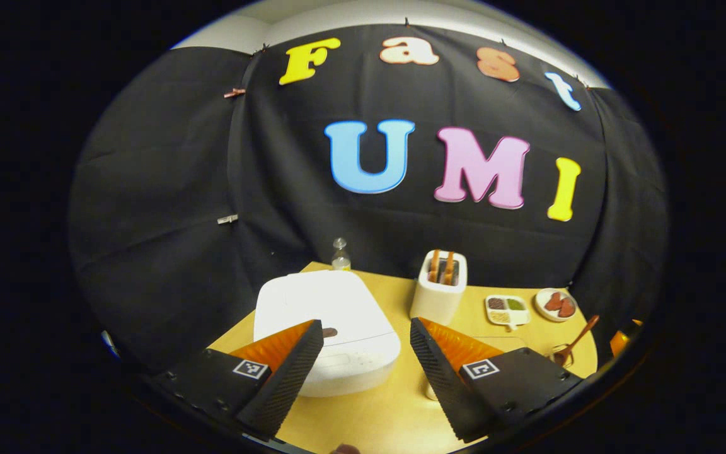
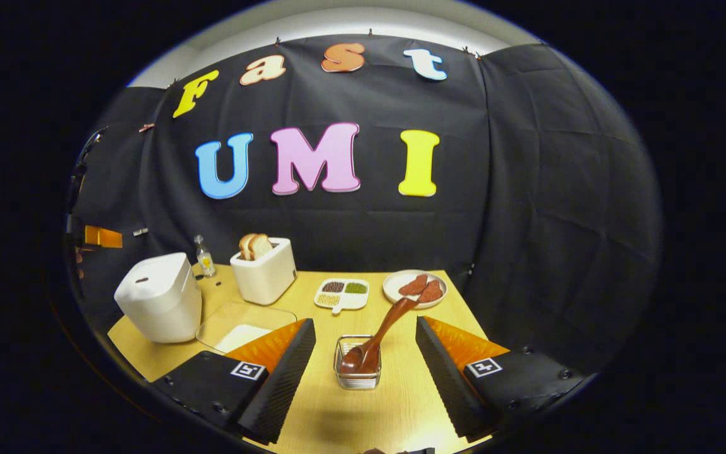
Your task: Close the left gripper, press the button to open the rice cooker; take a wooden spoon from the chopstick holder with the right hand, scoop a spoonful of rice and pour it into the rice cooker, then put the wooden spoon back into the chopstick holder.
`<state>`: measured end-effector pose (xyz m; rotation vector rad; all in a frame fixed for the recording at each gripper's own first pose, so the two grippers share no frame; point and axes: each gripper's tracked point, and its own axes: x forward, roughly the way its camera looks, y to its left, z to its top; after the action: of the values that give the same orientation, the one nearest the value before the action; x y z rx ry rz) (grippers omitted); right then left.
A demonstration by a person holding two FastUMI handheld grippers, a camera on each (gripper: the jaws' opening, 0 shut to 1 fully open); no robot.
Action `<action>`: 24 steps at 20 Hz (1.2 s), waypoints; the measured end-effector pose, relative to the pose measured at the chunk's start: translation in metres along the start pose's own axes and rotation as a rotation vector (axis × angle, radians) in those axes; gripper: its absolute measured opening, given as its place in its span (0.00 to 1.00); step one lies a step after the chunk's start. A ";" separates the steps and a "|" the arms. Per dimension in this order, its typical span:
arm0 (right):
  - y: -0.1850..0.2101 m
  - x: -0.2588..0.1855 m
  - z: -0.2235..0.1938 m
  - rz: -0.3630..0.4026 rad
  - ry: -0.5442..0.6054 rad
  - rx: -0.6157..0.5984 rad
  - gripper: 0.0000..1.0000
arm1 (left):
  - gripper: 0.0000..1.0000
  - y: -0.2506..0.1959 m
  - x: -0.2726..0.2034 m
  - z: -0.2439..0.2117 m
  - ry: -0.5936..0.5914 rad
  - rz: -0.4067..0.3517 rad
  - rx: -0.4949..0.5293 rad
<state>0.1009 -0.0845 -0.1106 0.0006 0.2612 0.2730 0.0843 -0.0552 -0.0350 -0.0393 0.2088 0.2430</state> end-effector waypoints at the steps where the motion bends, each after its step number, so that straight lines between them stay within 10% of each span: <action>1: 0.002 -0.007 0.009 -0.006 -0.013 -0.009 0.99 | 0.96 -0.006 -0.020 0.005 -0.024 -0.022 0.002; 10: 0.014 -0.110 0.059 -0.080 -0.155 0.033 0.99 | 0.96 -0.017 -0.136 0.002 -0.201 -0.198 0.006; 24: 0.032 -0.146 0.055 -0.066 -0.159 0.023 0.99 | 0.95 -0.001 -0.168 -0.012 -0.221 -0.219 0.028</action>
<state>-0.0294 -0.0912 -0.0194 0.0362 0.1061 0.2031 -0.0772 -0.0963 -0.0112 -0.0072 -0.0130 0.0248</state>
